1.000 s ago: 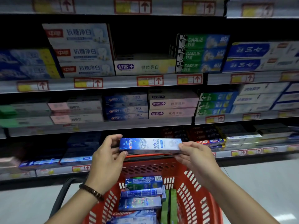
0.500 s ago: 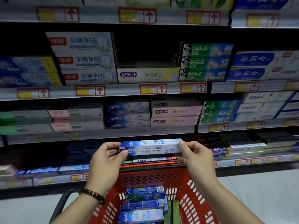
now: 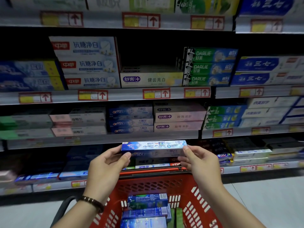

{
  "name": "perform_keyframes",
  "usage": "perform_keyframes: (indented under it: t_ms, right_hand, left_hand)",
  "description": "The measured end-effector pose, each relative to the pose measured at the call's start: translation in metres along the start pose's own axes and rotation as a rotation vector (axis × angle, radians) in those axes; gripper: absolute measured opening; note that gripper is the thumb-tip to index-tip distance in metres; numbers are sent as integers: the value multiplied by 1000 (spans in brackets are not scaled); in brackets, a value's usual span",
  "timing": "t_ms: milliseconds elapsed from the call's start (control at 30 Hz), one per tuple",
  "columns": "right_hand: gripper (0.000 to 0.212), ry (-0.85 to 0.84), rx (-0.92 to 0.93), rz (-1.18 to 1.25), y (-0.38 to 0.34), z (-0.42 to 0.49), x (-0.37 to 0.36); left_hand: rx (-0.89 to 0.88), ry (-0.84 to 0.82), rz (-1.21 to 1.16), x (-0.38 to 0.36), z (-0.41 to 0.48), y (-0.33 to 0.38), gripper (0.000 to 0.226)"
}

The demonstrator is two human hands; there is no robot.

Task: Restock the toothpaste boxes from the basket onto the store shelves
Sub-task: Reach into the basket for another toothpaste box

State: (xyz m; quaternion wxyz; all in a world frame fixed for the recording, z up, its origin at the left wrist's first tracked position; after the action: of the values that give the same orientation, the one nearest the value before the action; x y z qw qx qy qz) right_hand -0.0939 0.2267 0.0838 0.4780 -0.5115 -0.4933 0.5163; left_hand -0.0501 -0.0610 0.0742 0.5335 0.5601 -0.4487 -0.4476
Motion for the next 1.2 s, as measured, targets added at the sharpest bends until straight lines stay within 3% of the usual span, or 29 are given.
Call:
perform_keyframes:
  t_ms: [233,1200]
  right_hand:
    - [18,-18,0,-22,0,2,0]
    - [14,61,17,-134,2,14,-31]
  left_hand:
    - [3,50,6,5,4,-2,21]
    - [-91,197,67,27,3,24,15]
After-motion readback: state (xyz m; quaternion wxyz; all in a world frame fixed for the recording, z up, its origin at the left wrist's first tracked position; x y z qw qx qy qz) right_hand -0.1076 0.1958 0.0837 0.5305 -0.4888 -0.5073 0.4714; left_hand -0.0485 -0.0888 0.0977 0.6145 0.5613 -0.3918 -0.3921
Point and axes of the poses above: each hand's wrist, its own z-axis towards the middle knuckle, its own x-axis out of the back of the hand, y = z × x, the point moved 5 cm from there along z, towards the middle knuckle, and after that the axes turned 14 degrees about -y, right-handed, at the moved point
